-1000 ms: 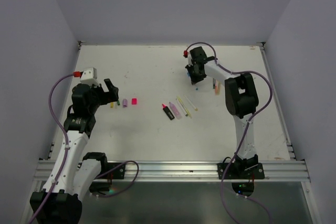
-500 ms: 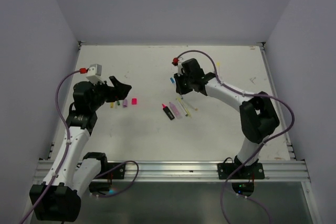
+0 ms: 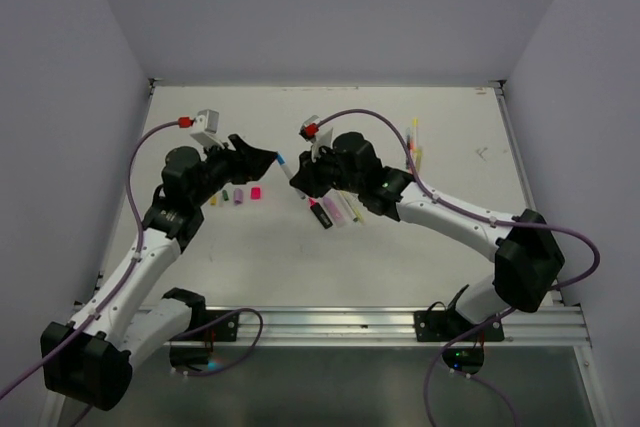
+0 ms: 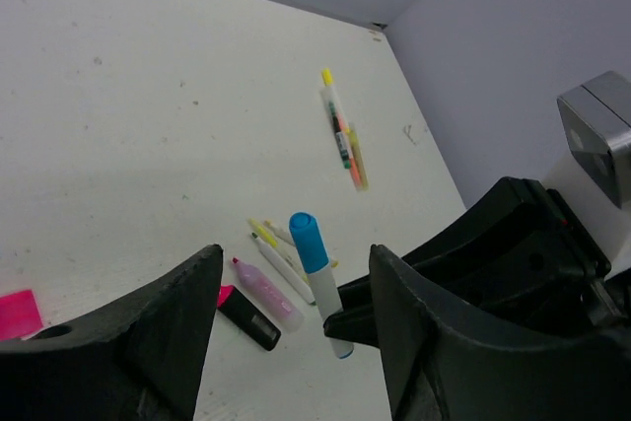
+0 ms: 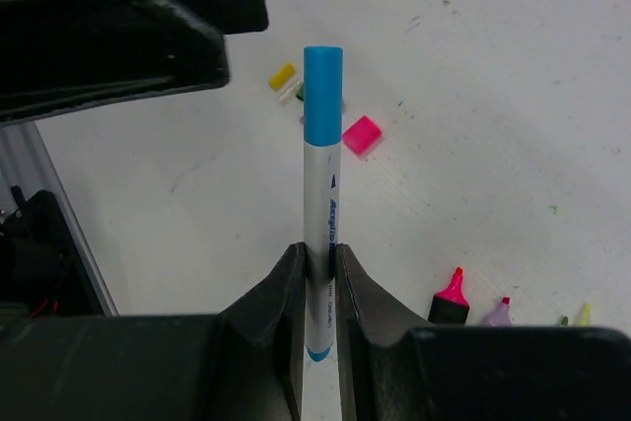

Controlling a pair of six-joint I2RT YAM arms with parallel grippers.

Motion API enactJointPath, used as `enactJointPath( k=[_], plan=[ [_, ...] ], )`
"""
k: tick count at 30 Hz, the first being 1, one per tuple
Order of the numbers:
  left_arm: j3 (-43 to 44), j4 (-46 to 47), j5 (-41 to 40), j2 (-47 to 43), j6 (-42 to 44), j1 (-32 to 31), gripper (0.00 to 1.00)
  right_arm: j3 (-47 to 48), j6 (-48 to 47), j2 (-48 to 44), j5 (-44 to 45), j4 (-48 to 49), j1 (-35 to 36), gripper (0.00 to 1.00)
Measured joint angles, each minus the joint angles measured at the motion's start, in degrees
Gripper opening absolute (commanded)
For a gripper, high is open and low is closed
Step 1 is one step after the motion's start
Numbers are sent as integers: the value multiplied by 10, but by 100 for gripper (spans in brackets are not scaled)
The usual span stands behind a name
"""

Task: Open the pen caps

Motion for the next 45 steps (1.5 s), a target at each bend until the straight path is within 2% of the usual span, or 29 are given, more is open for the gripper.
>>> enactJointPath(
  k=[4, 8, 13, 15, 18, 19, 20, 21, 23, 24, 25, 28, 33, 35, 37, 38, 39, 41, 42, 45],
  plan=[
    [1, 7, -24, 12, -17, -20, 55, 0, 2, 0, 0, 16, 19, 0],
    [1, 7, -46, 21, -22, -41, 53, 0, 2, 0, 2, 20, 29, 0],
    [1, 7, -69, 29, -29, -56, 43, 0, 2, 1, 4, 23, 35, 0],
    [1, 7, -76, 33, -31, -60, 36, 0, 2, 1, 9, 23, 37, 0],
    [1, 7, -86, 37, -33, -67, 20, 0, 2, 1, 15, 23, 40, 0],
    [1, 7, -87, 37, -34, -69, 10, 0, 2, 1, 16, 23, 41, 0],
    [2, 7, -87, 37, -37, -70, 5, 0, 2, 2, 17, 23, 42, 1],
    [5, 9, -87, 37, -40, -73, 0, 0, 2, 4, 18, 23, 42, 11],
    [7, 8, -91, 37, -40, -76, 0, 0, 2, 5, 18, 28, 43, 22],
    [7, 8, -93, 36, -41, -77, 0, 0, 4, 5, 17, 30, 43, 32],
    [7, 8, -95, 34, -41, -77, 0, 0, 6, 5, 15, 32, 43, 35],
    [7, 7, -102, 26, -41, -77, 0, -1, 9, 5, 8, 49, 43, 42],
    [7, 7, -103, 10, -41, -77, 0, 0, 12, 17, -2, 64, 43, 43],
    [7, 8, -103, 5, -41, -77, 0, 3, 13, 28, -3, 65, 43, 43],
    [6, 9, -103, 2, -41, -77, 0, 9, 13, 40, -4, 66, 43, 37],
    [5, 9, -103, 0, -40, -77, 0, 11, 14, 45, -5, 66, 43, 34],
    [5, 9, -103, -2, -40, -77, 0, 15, 15, 50, -6, 66, 43, 23],
    [4, 10, -106, -2, -40, -77, 0, 19, 16, 56, -16, 67, 43, 13],
    [4, 10, -110, -2, -40, -77, 0, 21, 18, 57, -20, 68, 46, 3],
    [1, 13, -118, -7, -39, -77, 0, 21, 18, 57, -22, 70, 47, 0]
  ],
)
